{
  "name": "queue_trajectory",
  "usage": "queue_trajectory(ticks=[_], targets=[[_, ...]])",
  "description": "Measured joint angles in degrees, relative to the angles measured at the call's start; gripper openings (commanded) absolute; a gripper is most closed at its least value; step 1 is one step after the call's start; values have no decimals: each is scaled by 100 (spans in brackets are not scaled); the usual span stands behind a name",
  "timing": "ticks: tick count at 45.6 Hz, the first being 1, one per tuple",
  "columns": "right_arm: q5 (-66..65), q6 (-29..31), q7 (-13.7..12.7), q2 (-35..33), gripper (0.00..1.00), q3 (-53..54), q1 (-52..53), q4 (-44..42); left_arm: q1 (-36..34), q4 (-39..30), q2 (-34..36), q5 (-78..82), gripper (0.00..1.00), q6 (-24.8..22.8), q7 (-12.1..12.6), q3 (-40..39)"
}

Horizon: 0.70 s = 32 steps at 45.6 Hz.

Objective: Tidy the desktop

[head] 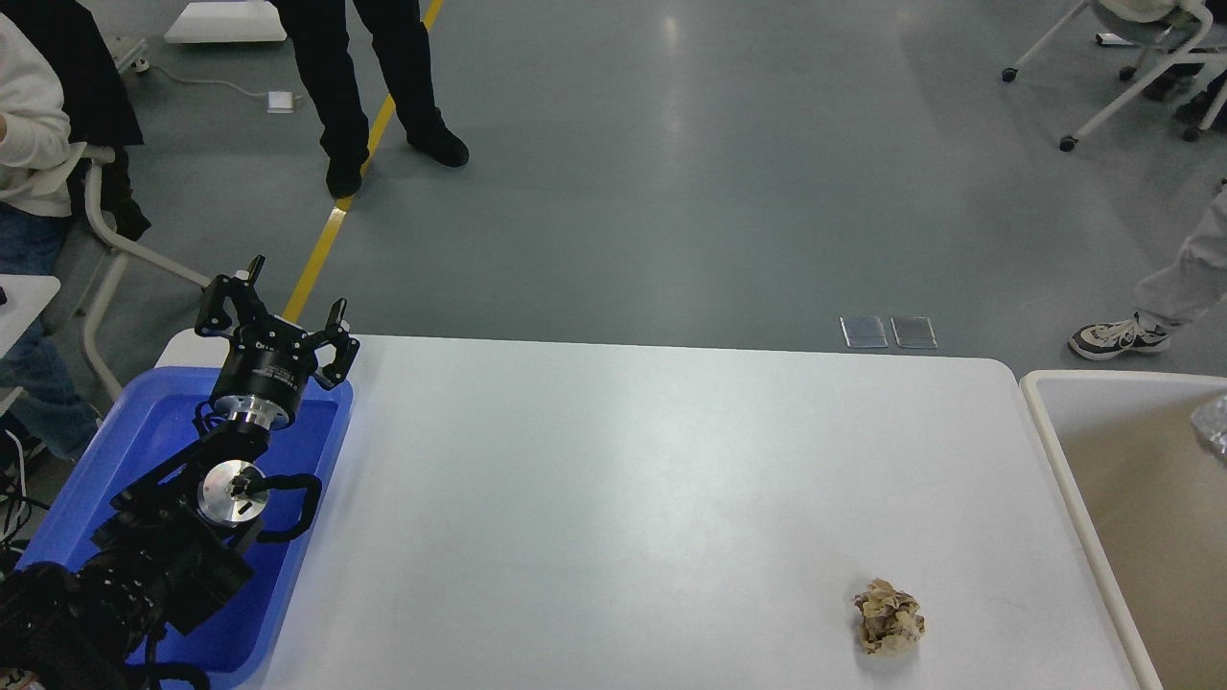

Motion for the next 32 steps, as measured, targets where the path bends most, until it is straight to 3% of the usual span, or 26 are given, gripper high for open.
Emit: queue_trajectory(ticks=[13,32], targets=[[7,-77,-50,451,0,575,-481,-146,0,0,0,0,100,0,0,0],[9,-129,-65,564,0,760,-593,-202,0,0,0,0,100,0,0,-2]])
